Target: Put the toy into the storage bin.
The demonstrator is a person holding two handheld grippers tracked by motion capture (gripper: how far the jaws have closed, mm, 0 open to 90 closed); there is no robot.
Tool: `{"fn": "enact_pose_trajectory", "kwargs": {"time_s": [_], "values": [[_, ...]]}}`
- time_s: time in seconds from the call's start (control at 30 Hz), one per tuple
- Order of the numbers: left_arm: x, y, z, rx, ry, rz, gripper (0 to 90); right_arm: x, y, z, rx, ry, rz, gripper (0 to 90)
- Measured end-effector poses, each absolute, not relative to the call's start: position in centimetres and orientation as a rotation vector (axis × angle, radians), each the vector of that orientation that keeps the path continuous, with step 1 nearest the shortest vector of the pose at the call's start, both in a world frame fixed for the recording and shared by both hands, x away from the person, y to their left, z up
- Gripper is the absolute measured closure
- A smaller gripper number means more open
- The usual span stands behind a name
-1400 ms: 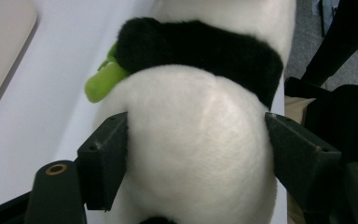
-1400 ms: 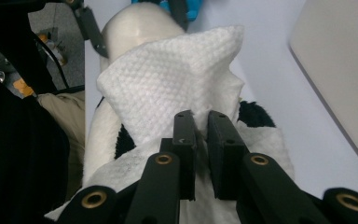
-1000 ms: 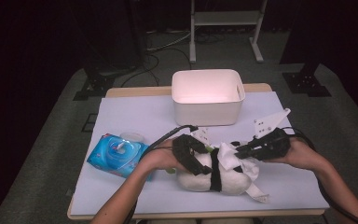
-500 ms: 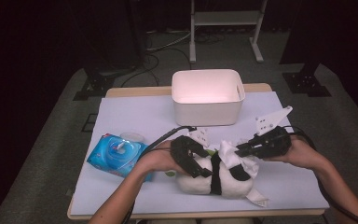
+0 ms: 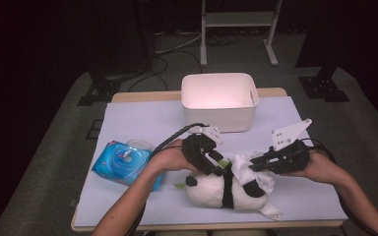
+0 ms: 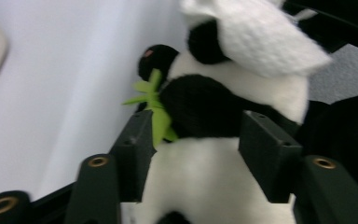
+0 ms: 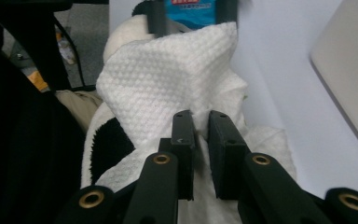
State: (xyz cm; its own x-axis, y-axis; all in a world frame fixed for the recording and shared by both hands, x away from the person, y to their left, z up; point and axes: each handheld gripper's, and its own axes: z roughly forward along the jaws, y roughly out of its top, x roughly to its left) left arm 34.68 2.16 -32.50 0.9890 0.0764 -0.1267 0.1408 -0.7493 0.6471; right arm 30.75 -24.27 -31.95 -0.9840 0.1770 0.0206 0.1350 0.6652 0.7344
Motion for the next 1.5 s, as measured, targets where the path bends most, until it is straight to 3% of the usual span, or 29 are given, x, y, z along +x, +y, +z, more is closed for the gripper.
{"fn": "enact_pose_trajectory", "kwargs": {"time_s": [0.33, 0.5, 0.57, 1.2, 1.5], "values": [[35.8, 1.5, -33.6, 2.473, 0.173, -0.112, 55.4, 29.9, -24.0, -31.8, 0.214, 2.829, 1.222, 79.8], [35.7, 0.7, -34.5, 2.498, 0.119, -0.130, 74.6, 29.9, -23.9, -31.7, 0.202, 2.827, 1.208, 79.6], [35.7, 0.7, -34.5, 2.490, 0.116, -0.120, 76.9, 29.9, -23.9, -31.6, 0.204, 2.819, 1.199, 79.5], [34.9, 0.8, -31.0, 2.418, 0.055, 0.028, 77.9, 29.4, -23.1, -30.5, 0.144, 2.826, 1.225, 79.1], [34.3, 0.8, -30.7, 2.425, 0.006, -0.003, 77.9, 30.7, -23.5, -29.7, 0.205, 2.787, 1.206, 81.3]]}}
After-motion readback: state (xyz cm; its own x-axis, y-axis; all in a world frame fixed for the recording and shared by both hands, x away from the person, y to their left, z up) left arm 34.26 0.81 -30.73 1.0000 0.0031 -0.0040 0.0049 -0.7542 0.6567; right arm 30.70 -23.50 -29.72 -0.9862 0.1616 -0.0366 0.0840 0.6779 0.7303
